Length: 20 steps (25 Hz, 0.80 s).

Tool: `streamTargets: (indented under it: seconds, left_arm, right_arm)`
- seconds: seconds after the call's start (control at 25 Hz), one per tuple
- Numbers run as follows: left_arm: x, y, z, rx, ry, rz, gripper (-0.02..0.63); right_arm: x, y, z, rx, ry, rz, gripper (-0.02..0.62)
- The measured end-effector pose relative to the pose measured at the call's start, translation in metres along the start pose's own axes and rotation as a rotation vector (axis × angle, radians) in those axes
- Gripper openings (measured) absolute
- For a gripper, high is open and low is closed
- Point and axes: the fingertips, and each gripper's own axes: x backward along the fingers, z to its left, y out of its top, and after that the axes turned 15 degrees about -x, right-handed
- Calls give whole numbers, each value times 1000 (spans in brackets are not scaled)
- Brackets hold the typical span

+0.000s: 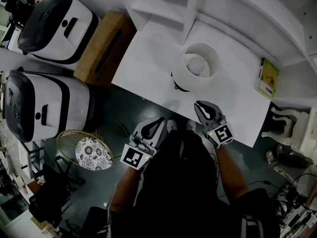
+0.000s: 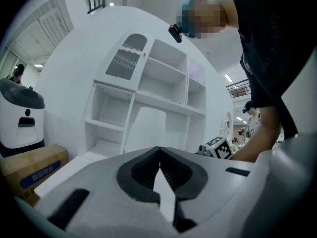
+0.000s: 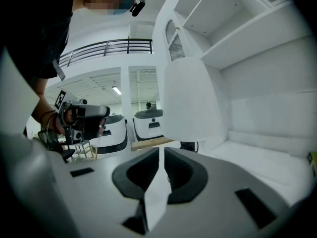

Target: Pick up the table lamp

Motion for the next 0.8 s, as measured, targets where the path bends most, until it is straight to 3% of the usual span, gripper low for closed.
streamTargets:
  seconds: [0.12, 0.48, 0.8]
  left_arm:
    - [-13, -10, 2, -3, -8, 3, 18]
    - [-43, -31, 12, -47, -6, 31, 18]
    - [-55, -56, -5, 20, 35, 94, 18]
  right_arm:
    - [-8, -10, -14, -6, -3, -26, 46]
    - [-31, -46, -53, 16, -37, 24, 46]
    - [-53, -65, -77, 27, 9, 37, 48]
